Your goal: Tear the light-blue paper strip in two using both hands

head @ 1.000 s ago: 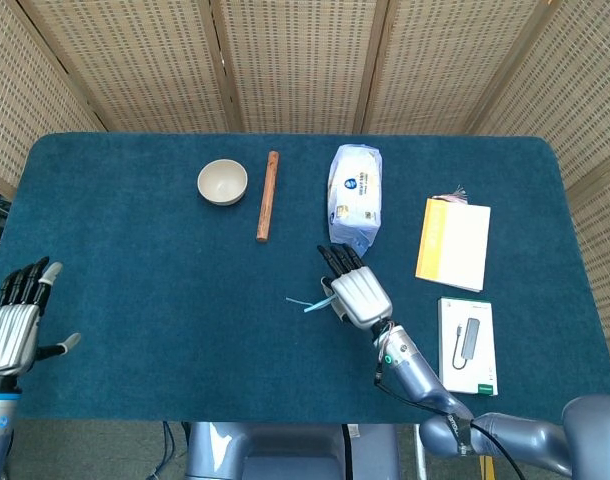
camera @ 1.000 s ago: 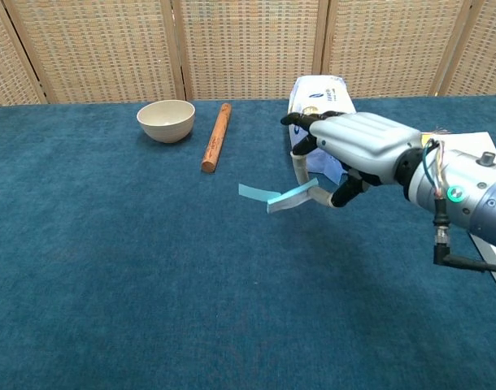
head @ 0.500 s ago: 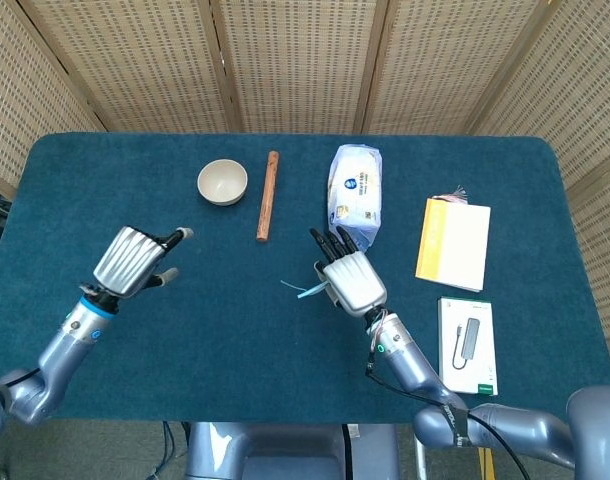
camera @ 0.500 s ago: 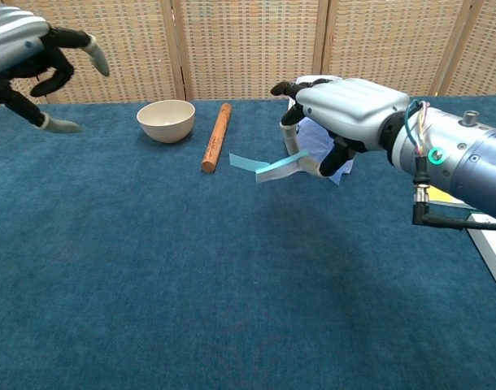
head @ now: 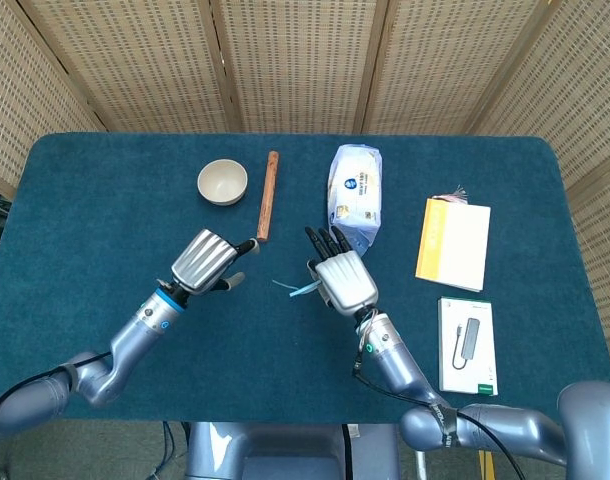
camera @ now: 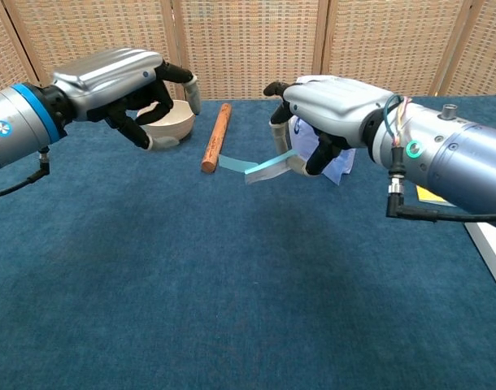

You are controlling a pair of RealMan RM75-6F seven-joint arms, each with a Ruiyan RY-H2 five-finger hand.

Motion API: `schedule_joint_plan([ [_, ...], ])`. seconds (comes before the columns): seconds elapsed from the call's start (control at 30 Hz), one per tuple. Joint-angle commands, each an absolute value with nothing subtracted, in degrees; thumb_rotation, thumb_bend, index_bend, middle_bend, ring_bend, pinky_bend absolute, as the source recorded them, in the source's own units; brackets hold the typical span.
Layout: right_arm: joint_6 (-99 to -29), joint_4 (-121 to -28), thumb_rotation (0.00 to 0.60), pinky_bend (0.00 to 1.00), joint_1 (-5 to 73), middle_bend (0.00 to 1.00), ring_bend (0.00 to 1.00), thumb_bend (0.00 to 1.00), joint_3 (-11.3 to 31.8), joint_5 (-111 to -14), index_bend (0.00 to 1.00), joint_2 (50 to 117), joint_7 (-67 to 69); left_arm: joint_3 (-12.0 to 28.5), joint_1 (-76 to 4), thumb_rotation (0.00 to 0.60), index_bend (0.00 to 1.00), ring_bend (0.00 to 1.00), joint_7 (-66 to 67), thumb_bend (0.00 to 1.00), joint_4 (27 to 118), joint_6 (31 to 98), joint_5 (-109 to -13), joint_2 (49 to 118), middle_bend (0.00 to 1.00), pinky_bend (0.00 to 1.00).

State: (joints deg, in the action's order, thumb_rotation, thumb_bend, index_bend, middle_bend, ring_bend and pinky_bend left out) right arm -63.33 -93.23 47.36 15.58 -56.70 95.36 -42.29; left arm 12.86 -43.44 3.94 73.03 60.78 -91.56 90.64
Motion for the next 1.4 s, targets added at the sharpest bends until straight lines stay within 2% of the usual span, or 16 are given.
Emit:
schedule_joint_plan([
  [0.03, -63.8, -93.7, 0.6, 0.0, 47.6, 0.0, 0.0, 0.57, 15.3, -56.3, 0.62, 95.8, -43.0, 12.8, -44.3, 0.6, 0.41, 0.97, 3.2, 0.38, 72.6, 60.4, -90.7, 92.0, 0.87, 1.0],
  [0.43, -65.3, -94.4, 0.6, 0.0, 48.6, 0.0, 0.0, 0.57, 15.0, -56.3, 0.62, 96.7, -44.5, 11.6, -45.4, 0.6, 0.41, 0.97, 2.0, 0.33, 72.4, 58.5, -88.0, 93.7, 0.87, 1.0],
  [0.83, -66.0, -93.6, 0.6, 0.0, 49.1, 0.0, 0.0, 0.57, 14.9, -54.7, 0.62, 96.7, -45.1, 10.3, -44.8, 0.6, 0.41, 0.97, -0.3, 0.34, 75.5, 57.9, -85.4, 91.8, 0.87, 1.0],
  [1.4, -66.1, -92.7, 0.6, 0.0, 49.1, 0.0, 0.0, 0.61, 14.6, -54.1, 0.62, 96.5, -43.3, 10.0, -46.8, 0.6, 0.42, 0.97, -2.2, 0.35, 72.5, 56.7, -83.9, 95.3, 0.87, 1.0],
])
